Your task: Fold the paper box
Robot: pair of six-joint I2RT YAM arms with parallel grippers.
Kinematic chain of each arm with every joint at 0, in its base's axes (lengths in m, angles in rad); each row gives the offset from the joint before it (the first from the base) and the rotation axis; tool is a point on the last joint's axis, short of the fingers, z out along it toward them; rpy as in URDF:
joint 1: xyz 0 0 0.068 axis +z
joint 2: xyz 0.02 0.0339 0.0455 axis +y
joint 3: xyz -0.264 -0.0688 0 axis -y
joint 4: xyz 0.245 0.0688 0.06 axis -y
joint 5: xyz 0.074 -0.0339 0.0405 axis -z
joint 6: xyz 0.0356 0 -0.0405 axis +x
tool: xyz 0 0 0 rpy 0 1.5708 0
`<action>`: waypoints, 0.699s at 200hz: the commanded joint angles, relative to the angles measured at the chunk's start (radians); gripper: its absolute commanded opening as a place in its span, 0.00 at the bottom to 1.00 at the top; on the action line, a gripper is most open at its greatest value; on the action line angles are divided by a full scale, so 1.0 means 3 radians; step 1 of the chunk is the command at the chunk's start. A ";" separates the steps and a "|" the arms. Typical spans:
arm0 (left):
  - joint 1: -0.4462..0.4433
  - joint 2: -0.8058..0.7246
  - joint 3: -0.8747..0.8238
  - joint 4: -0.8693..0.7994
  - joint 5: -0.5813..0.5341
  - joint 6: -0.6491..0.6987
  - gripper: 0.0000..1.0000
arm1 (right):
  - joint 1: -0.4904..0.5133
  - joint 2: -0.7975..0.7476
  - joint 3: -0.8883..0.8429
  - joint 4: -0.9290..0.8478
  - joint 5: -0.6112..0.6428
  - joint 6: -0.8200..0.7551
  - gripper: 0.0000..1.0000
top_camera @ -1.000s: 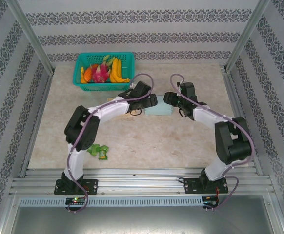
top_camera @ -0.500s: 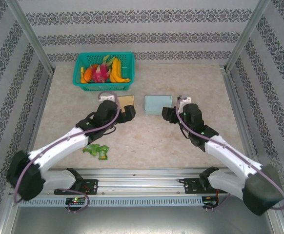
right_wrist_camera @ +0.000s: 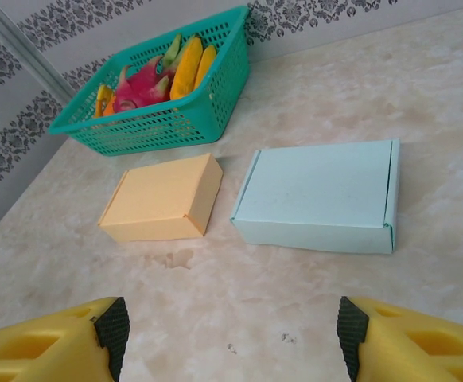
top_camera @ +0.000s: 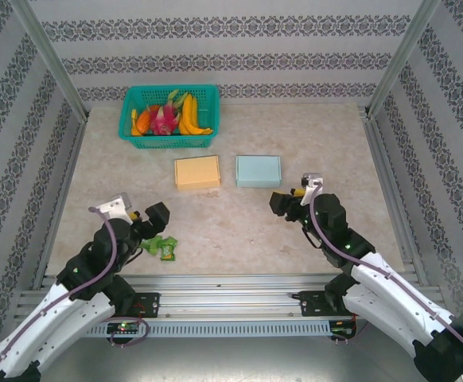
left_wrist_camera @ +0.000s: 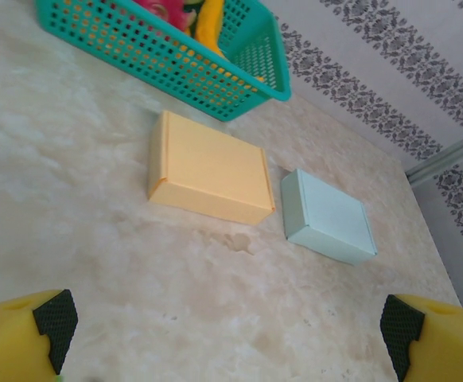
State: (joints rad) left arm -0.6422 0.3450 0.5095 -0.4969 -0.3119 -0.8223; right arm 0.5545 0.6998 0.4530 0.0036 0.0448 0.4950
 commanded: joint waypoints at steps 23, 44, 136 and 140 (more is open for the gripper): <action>-0.0038 -0.0452 -0.0104 -0.0659 -0.0177 -0.0250 1.00 | 0.0049 -0.0148 0.0002 -0.0244 -0.0007 0.0067 0.72; -0.0038 -0.0548 -0.0158 -0.0745 -0.0245 -0.0275 1.00 | 0.0049 -0.0221 0.0116 -0.0553 0.0313 -0.0004 0.98; -0.0038 -0.0633 -0.0174 -0.0811 -0.0266 -0.0202 1.00 | -0.1307 0.0697 0.0344 0.0205 0.1987 -0.1238 0.98; -0.0038 -0.0648 -0.0177 -0.0817 -0.0264 -0.0199 1.00 | -0.1454 0.0777 0.0333 0.0245 0.1912 -0.1226 0.98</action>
State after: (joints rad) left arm -0.6422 0.1772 0.4637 -0.7036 -0.3721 -0.8875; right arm 0.2935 0.8299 0.5377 -0.0223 0.5396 0.2440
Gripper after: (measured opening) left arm 0.998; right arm 0.978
